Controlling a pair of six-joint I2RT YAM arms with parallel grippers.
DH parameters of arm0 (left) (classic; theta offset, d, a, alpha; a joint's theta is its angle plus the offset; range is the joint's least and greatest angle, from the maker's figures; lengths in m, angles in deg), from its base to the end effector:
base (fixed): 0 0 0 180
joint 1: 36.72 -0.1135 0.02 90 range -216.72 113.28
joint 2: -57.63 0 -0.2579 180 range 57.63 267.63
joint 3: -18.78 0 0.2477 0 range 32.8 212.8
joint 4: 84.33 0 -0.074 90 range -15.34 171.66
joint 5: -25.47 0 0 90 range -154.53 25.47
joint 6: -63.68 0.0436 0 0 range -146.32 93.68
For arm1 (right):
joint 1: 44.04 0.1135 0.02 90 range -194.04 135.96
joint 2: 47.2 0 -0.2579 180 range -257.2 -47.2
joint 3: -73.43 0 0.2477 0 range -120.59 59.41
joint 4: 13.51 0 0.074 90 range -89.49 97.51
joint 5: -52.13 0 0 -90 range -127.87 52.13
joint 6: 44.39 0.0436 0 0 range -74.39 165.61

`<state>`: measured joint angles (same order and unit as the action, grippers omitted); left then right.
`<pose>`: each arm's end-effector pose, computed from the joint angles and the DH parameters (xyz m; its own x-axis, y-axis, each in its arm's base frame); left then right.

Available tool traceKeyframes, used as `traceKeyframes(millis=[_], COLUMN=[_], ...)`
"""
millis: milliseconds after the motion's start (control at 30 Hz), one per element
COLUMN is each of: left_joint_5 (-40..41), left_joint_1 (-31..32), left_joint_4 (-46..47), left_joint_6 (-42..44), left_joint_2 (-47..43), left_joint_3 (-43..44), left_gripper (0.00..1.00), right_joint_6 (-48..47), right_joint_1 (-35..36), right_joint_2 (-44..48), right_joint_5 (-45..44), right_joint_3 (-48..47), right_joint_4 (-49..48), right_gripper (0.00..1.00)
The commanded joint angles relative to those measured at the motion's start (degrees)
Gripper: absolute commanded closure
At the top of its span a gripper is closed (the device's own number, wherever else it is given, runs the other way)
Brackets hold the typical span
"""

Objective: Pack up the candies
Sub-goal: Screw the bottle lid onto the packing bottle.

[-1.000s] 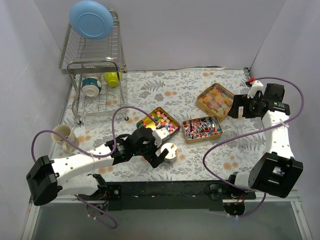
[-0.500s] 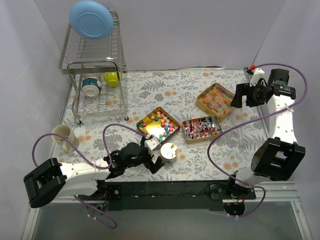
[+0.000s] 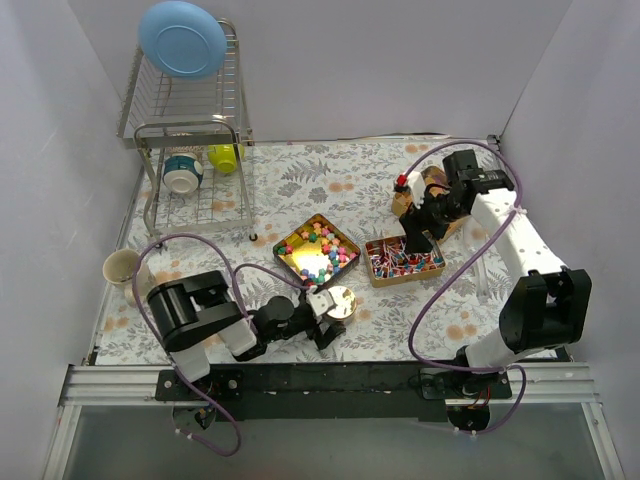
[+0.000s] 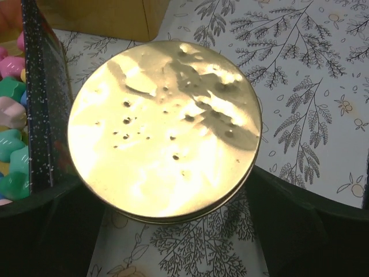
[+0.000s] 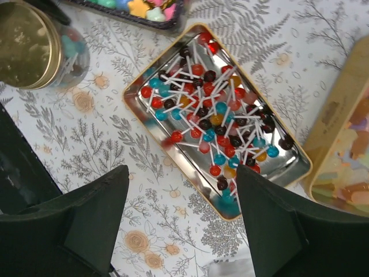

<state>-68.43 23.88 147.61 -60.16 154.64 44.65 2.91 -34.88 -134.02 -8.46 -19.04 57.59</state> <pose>0.1165 -0.2127 0.0964 -0.6357 -0.0036 -0.7719 0.6582 0.5199 -0.5445 0.2915 0.0687 0.2935 -0.4293 -0.6676 -0.6083 -0.8589 0.5100 0.0465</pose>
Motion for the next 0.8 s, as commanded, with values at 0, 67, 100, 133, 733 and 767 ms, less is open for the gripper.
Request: traceKeyframes(millis=[0, 67, 100, 133, 733, 767], left_joint_5=[-0.2, -0.2, -0.7, -1.3, -2.3, -1.8], left_joint_1=[1.2, 1.4, 1.3, 1.3, 1.6, 1.6], left_joint_4=[16.0, 17.6, 18.1, 18.9, 12.5, 11.9], left_joint_6=[4.1, 3.7, 3.7, 3.7, 1.3, 0.9], left_joint_2=[8.4, 11.3, 11.8, 12.5, 14.6, 14.6], left_joint_3=[1.1, 2.2, 2.5, 2.6, 2.8, 3.1], left_gripper=[0.03, 0.03, 0.04, 0.05, 1.00, 1.00], right_joint_6=[-8.8, -11.0, -12.0, -14.3, -18.3, -18.3], right_joint_1=[3.7, 7.4, 8.7, 9.9, 29.5, 29.9], right_joint_2=[0.1, 0.0, 0.3, 0.4, -3.3, -3.8], right_joint_5=[2.8, 3.2, 3.3, 3.5, 9.3, 9.4], right_joint_3=[1.5, 1.9, 2.5, 2.9, 10.0, 10.2], right_joint_4=[4.0, 4.9, 4.8, 4.9, -5.4, -5.7], right_gripper=[0.18, 0.18, 0.16, 0.16, 0.09, 0.09])
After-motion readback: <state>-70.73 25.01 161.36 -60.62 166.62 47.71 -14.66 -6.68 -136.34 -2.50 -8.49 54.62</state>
